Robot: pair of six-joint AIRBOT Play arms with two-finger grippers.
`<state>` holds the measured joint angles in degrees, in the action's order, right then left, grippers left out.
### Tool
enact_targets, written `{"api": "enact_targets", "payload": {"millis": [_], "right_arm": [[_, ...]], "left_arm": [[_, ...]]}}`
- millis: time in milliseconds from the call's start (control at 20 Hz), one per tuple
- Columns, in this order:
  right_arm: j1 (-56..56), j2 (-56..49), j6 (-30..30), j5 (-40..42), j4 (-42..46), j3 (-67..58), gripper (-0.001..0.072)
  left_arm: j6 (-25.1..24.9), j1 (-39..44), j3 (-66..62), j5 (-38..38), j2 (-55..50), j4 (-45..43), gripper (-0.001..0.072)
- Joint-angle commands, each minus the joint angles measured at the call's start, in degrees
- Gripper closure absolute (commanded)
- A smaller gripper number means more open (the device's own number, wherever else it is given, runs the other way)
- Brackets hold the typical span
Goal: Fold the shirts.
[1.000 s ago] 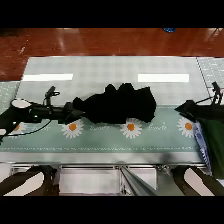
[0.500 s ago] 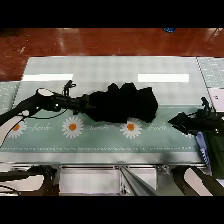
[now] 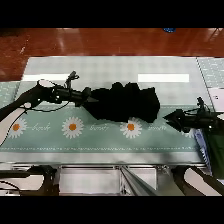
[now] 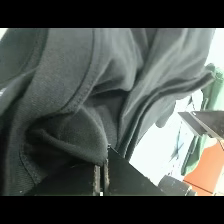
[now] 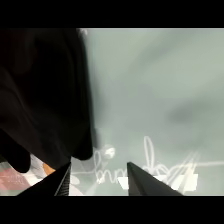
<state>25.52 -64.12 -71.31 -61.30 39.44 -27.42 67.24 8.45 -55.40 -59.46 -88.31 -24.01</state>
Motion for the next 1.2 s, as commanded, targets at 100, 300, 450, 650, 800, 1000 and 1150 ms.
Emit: {"api": "enact_targets", "payload": {"millis": [100,300,450,650,800,1000,1150], "right_arm": [[-8.8,-8.8,2.4,4.6,-6.8,-2.8,0.0305],[-17.5,-13.7,2.2,6.8,-9.6,-9.7,0.0305],[-22.6,-15.3,1.5,6.9,-9.5,-14.2,0.0497],[-23.8,-14.4,2.6,-3.2,-5.2,-26.0,0.0689],[-23.8,-9.9,-5.0,-7.0,6.8,-43.9,0.0689],[-23.8,-4.8,-11.3,-11.7,18.3,-73.9,0.0689],[-23.8,0.4,-12.4,-14.5,20.8,-89.9,0.069]], "left_arm": [[-0.2,0.0,-0.6,-0.2,-0.1,0.0,0.0688],[-0.2,0.0,-0.6,-0.6,-0.1,0.0,0.0688],[-0.2,0.0,-0.6,-0.6,-0.1,0.0,0.0688],[-0.1,-4.5,-5.0,-5.3,1.0,0.1,0.0688],[2.5,-10.8,-15.1,-8.4,6.8,0.1,0.0689],[5.7,-19.5,-33.9,-7.9,16.9,0.1,0.0689],[6.2,-26.2,-47.1,-6.4,23.6,0.0,0.0689]]}}
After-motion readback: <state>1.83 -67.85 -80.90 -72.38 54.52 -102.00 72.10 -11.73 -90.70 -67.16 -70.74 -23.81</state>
